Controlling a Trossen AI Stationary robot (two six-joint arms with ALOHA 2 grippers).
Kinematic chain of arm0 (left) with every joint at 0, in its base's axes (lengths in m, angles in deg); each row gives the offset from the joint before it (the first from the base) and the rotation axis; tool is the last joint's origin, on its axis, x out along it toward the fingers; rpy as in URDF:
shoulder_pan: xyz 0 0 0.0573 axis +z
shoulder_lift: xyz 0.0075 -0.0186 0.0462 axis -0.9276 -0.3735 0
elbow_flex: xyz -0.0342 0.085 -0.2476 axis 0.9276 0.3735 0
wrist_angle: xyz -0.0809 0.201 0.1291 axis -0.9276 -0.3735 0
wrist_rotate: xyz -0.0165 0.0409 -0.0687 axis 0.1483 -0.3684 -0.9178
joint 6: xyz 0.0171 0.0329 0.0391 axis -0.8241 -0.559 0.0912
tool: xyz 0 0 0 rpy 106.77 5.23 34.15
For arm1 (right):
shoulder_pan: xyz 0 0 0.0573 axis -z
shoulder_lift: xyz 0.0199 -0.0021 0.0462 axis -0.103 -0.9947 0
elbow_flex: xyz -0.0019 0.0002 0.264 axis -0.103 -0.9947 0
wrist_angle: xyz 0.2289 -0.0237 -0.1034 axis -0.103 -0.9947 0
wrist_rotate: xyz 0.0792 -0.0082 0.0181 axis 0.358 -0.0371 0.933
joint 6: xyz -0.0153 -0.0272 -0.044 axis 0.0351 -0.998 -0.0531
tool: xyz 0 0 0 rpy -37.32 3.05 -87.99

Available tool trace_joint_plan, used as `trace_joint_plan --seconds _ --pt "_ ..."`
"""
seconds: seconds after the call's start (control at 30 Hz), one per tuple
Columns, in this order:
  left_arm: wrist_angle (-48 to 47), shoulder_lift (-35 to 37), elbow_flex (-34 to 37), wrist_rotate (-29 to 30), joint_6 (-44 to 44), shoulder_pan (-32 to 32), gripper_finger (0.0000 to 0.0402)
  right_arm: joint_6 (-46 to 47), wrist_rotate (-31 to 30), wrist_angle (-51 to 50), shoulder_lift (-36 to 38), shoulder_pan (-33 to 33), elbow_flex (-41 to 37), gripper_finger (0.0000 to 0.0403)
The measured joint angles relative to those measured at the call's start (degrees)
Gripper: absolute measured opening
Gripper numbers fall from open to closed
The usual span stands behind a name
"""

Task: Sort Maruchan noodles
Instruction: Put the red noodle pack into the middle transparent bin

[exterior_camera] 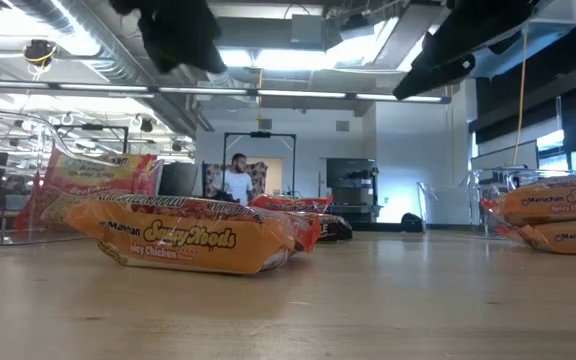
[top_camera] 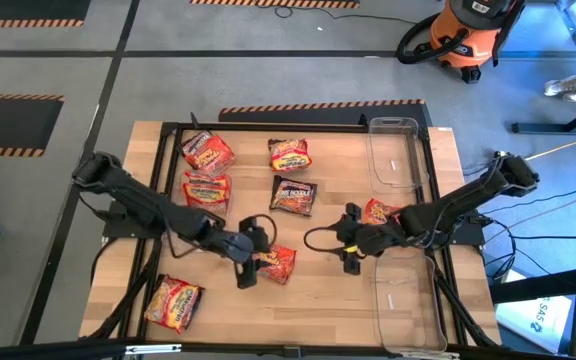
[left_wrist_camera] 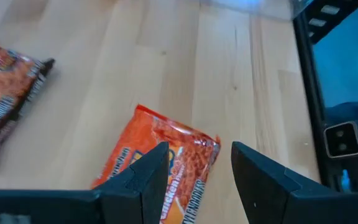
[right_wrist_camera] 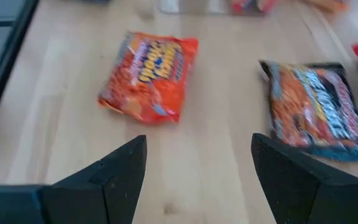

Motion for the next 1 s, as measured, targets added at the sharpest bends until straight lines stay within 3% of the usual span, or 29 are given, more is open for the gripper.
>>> trace_joint_plan --seconds 0.27,0.37,0.5,0.6,0.73,1.0 --pt "0.8 -3.2 0.0 -1.7 2.8 -2.1 0.0167 1.0 -0.3 1.5 -1.6 -0.2 0.0 0.0269" --pt "0.3 -2.6 0.0 -1.1 3.6 -2.2 0.0167 -0.2 -3.7 4.4 -3.7 0.3 0.0 0.0269" --pt "0.4 -2.4 0.0 1.8 3.5 -1.9 0.0167 -2.0 -8.9 6.5 -6.1 3.6 -0.2 0.0269" --pt "0.5 -2.9 0.0 4.4 2.5 -1.9 0.0167 -1.0 -9.5 7.9 -6.4 8.2 -0.1 0.0269" --pt "0.5 -5.8 0.0 8.1 0.4 -2.3 0.0167 0.4 -5.2 9.4 -6.4 17.1 0.0 0.0269" --pt "1.2 -12.0 0.0 14.7 -4.0 -1.5 0.0167 3.9 12.0 15.1 -9.3 38.4 0.7 0.0269"
